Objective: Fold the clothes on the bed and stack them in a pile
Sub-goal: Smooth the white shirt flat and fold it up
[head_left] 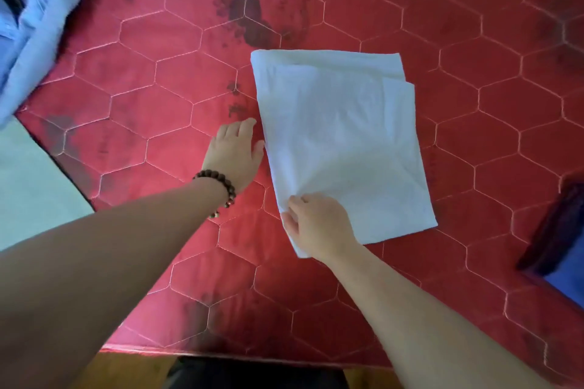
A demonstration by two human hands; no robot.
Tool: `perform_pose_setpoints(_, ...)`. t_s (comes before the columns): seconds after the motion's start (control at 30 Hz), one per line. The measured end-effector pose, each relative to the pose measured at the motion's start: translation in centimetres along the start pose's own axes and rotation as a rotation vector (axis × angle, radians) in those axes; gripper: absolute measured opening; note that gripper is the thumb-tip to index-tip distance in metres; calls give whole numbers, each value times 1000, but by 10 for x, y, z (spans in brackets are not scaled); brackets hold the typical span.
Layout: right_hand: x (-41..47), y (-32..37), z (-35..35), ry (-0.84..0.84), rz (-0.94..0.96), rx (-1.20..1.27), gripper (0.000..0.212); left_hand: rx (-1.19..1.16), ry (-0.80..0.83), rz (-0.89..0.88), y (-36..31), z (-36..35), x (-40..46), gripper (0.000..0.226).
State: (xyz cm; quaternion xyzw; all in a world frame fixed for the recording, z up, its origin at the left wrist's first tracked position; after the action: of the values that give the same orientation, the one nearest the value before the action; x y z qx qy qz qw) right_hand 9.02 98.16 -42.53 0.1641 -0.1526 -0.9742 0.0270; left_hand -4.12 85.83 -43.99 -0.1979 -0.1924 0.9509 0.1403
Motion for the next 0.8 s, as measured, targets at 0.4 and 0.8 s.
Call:
perform_pose_setpoints(0.4,50,-182,61,-89,-621,125,77,-657,-124,231,-29,-16,38,64)
perform_pose_setpoints(0.8,19,-160,44,-142,-549,165,63,-277,-252,178,-43,9,72,44)
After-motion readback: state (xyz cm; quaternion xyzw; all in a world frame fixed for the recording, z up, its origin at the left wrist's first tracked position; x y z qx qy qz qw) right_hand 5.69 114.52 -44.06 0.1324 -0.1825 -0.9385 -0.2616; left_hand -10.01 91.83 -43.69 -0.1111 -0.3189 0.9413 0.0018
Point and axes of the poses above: each hand's wrist, its own x-axis towards the middle knuckle, its own z-axis out of the back of the hand, y = z × x, the point moved 5 cm from there along x, towards the middle knuckle, and after that the axes turned 6 degrees about -x, right-handed, at the moved point
